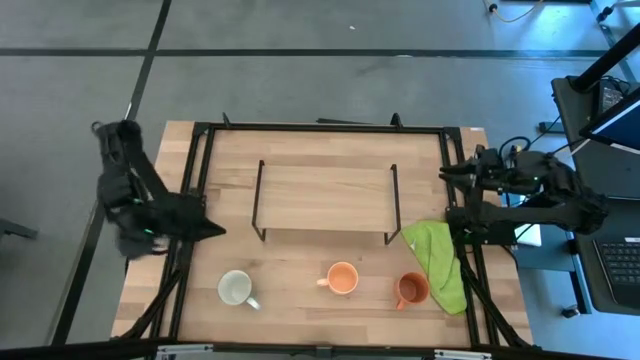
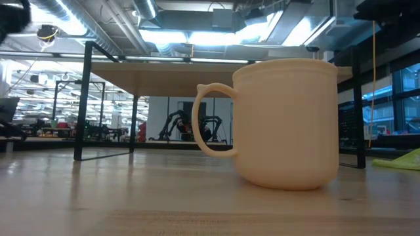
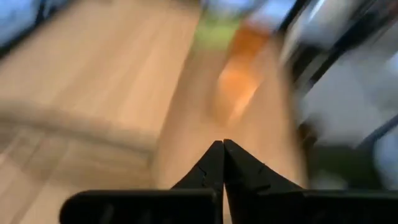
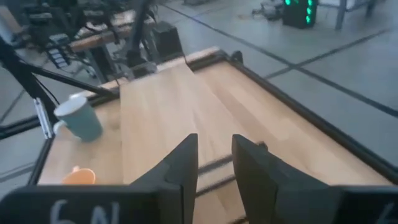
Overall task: Stack small to large cups/mugs on shelf
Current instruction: Put the blue mug on the shelf
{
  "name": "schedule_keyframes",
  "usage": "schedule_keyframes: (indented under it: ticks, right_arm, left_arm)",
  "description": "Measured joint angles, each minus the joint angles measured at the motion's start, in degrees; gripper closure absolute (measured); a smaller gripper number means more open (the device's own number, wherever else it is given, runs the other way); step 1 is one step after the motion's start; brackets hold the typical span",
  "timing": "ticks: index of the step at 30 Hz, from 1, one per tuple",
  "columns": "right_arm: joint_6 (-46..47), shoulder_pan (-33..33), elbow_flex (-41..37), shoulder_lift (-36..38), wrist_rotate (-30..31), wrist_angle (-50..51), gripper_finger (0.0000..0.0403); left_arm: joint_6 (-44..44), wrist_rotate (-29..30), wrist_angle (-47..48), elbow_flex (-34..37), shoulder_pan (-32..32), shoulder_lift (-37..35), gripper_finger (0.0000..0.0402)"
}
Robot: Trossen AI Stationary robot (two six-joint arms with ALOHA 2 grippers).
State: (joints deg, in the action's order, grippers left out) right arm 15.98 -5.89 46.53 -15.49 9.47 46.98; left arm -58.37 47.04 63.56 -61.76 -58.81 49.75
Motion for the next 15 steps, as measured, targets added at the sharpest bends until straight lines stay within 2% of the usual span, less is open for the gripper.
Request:
schedule_keyframes:
  ticks: [3,4,6,12,15]
  right_arm:
    - [0.67,0.0,-1.14,0.0,-0.01,0.49,0.0302]
    - [1.13,0.0,-1.6,-0.02,0.0,0.54,0.0302]
    - [1.59,0.0,-2.42,-0.02,0.03,0.42,0.0302]
    - [1.77,0.0,-2.78,-0.03,1.66,-0.29,0.0302]
    - [1.91,0.0,-2.78,-0.02,1.65,-0.59,0.0302]
  left_arm:
    - [-9.66,-17.38,14.3,-1.23,7.46,7.06,0.0401]
    - [-10.49,-22.82,15.94,-1.18,9.32,9.29,0.0401]
    - [-8.5,-29.61,14.66,-1.2,11.76,12.77,0.0401]
    - [1.23,-38.6,3.84,-1.23,13.97,18.43,0.0401]
    - [5.48,-40.72,2.01,-1.33,14.06,21.05,0.0401]
